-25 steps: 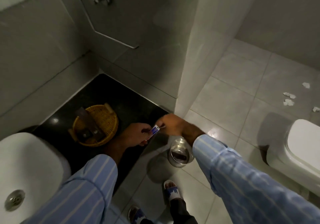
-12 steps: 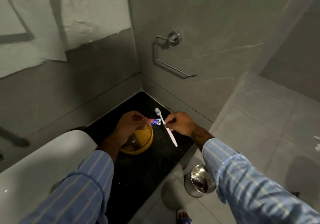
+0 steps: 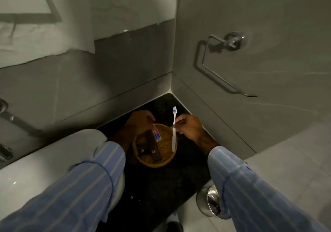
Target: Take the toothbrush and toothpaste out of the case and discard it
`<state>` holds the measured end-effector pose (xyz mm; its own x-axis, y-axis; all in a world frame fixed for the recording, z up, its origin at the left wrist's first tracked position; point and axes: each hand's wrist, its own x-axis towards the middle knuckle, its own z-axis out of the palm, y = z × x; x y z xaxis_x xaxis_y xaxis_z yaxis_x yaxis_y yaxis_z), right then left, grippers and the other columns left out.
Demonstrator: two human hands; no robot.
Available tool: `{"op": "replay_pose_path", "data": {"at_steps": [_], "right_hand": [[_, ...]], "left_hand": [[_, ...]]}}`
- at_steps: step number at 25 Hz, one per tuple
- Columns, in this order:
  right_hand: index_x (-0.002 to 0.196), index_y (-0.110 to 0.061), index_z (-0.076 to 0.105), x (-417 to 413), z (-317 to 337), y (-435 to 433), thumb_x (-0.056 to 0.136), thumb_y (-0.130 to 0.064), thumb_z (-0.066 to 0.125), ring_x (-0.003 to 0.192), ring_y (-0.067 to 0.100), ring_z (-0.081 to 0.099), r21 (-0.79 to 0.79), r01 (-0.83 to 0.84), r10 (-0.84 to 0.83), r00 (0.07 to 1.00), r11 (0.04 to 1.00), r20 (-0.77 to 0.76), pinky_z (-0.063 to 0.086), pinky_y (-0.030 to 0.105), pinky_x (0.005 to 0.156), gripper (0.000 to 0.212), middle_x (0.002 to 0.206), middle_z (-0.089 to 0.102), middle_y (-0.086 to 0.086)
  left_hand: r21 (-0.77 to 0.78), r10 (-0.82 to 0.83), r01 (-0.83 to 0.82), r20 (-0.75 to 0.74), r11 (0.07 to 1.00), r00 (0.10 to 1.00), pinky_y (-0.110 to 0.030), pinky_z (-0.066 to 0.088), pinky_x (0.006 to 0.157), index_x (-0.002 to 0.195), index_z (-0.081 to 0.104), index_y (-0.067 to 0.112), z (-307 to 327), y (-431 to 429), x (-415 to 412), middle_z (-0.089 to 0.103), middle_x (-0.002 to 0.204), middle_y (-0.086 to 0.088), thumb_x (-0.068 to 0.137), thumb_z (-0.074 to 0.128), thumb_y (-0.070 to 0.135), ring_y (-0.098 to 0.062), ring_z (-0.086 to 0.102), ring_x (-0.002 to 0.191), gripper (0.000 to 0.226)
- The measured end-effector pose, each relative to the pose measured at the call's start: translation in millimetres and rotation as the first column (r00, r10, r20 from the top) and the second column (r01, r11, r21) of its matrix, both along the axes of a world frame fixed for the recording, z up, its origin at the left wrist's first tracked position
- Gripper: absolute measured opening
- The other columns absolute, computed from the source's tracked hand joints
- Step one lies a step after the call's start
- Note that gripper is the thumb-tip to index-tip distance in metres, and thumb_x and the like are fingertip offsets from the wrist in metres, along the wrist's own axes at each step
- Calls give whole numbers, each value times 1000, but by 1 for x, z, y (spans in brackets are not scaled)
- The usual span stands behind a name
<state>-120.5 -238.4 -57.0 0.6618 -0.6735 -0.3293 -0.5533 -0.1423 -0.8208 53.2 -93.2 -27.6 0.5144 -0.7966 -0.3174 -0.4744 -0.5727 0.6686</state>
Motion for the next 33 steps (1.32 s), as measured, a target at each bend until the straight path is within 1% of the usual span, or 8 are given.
{"op": "replay_pose_path", "data": {"at_steps": [3, 5, 9, 14, 20, 25, 29, 33], "right_hand": [[93, -20, 73, 31, -30, -14, 84, -22, 72, 80, 6, 63, -34, -51, 47, 993, 998, -108, 50, 20, 67, 9, 88, 68, -7], [81, -25, 72, 47, -50, -21, 84, -23, 71, 75, 2, 60, -18, -30, 28, 991, 999, -128, 46, 17, 60, 4, 81, 66, -10], [82, -9, 75, 66, -82, -36, 84, -24, 68, 77, 17, 68, 66, -23, 38, 974, 998, -224, 58, 30, 70, 17, 82, 73, 4], [80, 0, 76, 80, -108, -49, 81, -17, 73, 65, 17, 67, 133, 3, 34, 961, 991, -275, 47, 22, 51, 17, 69, 70, 2], [87, -1, 76, 86, -116, -51, 84, -18, 70, 84, 27, 72, 95, -69, 97, 939, 993, -330, 61, 39, 80, 18, 90, 75, 13], [63, -12, 67, 84, -117, -47, 84, -18, 72, 67, 18, 66, 72, -94, 112, 942, 993, -315, 59, 34, 71, 22, 68, 67, 2], [83, -5, 75, 78, -120, -43, 83, -18, 74, 69, 16, 69, 79, -77, 96, 960, 994, -263, 59, 27, 65, 14, 69, 67, -3], [84, -1, 74, 76, -114, -40, 83, -23, 72, 77, 24, 71, 50, -64, 74, 965, 997, -252, 57, 31, 66, 22, 81, 74, 10]], "left_hand": [[60, -14, 9, 78, 998, 997, -34, 57, 84, 92, 72, 12, -28, -16, 10, 73, 97, -7, 68, 85, 19, -21, 69, 92, 28], [107, -24, 17, 58, 994, 998, -37, 57, 86, 91, 72, 13, -47, -30, 17, 73, 99, -7, 69, 84, 19, -22, 69, 93, 26], [223, -102, 85, 70, 971, 992, -35, 57, 87, 96, 71, 16, -77, -56, 27, 71, 104, -6, 74, 82, 21, -21, 67, 96, 25], [309, -137, 109, 69, 945, 988, -37, 57, 87, 96, 70, 17, -101, -75, 35, 71, 101, -5, 75, 79, 22, -20, 66, 94, 24], [337, -159, 111, 118, 935, 980, -40, 55, 89, 102, 69, 20, -116, -80, 43, 71, 104, -5, 81, 74, 26, -23, 66, 98, 22], [365, -193, 111, 194, 924, 962, -43, 51, 96, 114, 67, 21, -121, -80, 43, 67, 116, -6, 83, 70, 31, -25, 59, 110, 32], [468, -334, 167, 300, 868, 894, -51, 39, 104, 122, 62, 25, -118, -80, 38, 59, 127, -4, 85, 64, 38, -29, 45, 126, 39], [429, -279, 135, 294, 893, 914, -53, 37, 108, 130, 57, 23, -110, -78, 35, 58, 131, -6, 87, 63, 38, -29, 43, 130, 46]]}}
